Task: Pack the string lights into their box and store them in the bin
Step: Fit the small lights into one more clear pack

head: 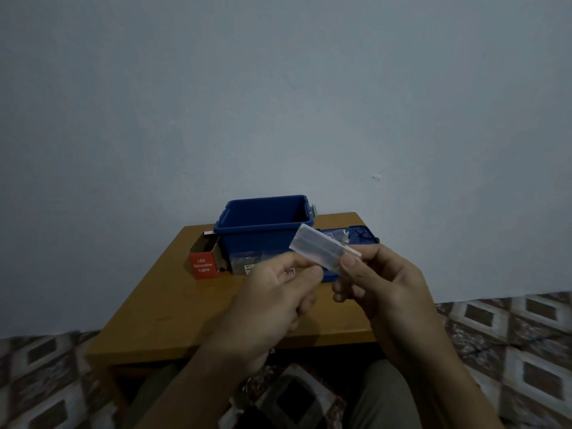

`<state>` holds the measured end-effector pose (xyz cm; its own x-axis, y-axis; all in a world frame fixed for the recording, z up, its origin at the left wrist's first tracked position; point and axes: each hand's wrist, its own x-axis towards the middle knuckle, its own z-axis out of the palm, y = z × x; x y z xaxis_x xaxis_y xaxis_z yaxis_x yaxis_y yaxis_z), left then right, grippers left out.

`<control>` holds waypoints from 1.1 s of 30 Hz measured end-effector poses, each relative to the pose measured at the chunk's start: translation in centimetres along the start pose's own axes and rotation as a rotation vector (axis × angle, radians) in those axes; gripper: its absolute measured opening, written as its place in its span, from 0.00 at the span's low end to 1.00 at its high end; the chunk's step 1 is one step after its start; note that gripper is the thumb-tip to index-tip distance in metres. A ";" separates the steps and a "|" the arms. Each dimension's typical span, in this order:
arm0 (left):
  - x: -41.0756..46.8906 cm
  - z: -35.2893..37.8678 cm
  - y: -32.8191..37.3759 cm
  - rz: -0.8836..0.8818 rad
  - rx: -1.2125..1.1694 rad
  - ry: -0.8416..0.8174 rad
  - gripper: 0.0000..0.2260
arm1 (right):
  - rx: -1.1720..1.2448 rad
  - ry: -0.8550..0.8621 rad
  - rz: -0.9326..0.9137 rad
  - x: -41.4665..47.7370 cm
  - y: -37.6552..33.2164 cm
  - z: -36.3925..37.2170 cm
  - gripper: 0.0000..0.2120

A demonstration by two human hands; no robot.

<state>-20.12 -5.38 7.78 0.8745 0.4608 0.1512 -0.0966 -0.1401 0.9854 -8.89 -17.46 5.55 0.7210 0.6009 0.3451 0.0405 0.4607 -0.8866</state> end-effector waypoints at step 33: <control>0.9 -1.1 -1.9 -0.020 0.094 -0.041 0.09 | 0.002 0.005 0.018 0.1 -0.7 -0.5 0.16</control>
<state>-19.64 -3.72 6.16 0.8949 0.4280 0.1264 -0.0357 -0.2136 0.9763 -8.48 -18.01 6.05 0.7251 0.6059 0.3271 0.0259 0.4507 -0.8923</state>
